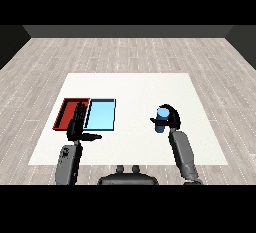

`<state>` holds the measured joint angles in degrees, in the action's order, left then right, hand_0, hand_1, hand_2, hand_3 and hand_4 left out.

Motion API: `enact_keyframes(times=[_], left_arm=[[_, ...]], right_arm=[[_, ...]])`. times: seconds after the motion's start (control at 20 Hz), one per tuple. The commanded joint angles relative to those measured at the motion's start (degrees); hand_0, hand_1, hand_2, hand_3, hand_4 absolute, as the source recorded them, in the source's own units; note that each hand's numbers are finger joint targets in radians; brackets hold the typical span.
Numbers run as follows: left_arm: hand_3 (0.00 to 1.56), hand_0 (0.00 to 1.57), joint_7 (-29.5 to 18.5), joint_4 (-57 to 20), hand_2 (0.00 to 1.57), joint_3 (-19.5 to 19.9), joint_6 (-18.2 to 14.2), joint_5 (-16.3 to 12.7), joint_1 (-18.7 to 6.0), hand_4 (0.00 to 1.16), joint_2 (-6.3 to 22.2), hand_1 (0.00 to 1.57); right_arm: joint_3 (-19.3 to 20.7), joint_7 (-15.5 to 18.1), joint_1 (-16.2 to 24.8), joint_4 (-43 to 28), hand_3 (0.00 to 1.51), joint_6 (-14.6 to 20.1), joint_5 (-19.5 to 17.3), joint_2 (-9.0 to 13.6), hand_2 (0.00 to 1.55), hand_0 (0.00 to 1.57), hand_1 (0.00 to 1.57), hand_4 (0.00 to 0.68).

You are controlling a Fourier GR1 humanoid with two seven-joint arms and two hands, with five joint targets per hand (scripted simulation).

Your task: Pick the blue can and put it in the blue box

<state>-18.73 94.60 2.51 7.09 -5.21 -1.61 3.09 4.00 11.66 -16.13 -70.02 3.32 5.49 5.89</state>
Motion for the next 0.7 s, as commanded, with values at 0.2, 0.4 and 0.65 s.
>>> enact_keyframes(times=[0.2, 0.4, 0.65], left_arm=[[0.0, 0.0, 8.6, -0.8, 0.0, -3.7, -1.1, 2.1, -4.7, 0.0, -1.0, 0.0], [0.0, 0.0, 3.1, -8.9, 0.0, -5.4, -1.6, 3.6, -5.4, 0.0, -1.8, 0.0], [0.0, 0.0, 4.8, -8.1, 0.0, -12.4, -4.7, 1.6, -5.4, 0.0, -3.1, 0.0]], right_arm=[[0.1, -0.4, -0.7, -8.0, 1.4, -2.4, -1.1, 4.3, 1.45, 1.44, 1.44, 0.615], [-5.9, -5.5, -1.1, -14.4, 1.41, 5.1, -6.9, -1.6, 1.44, 1.44, 1.44, 0.62], [-12.1, -9.0, -2.0, -15.4, 1.41, 11.9, -11.5, -5.7, 1.44, 1.42, 1.42, 0.622]])
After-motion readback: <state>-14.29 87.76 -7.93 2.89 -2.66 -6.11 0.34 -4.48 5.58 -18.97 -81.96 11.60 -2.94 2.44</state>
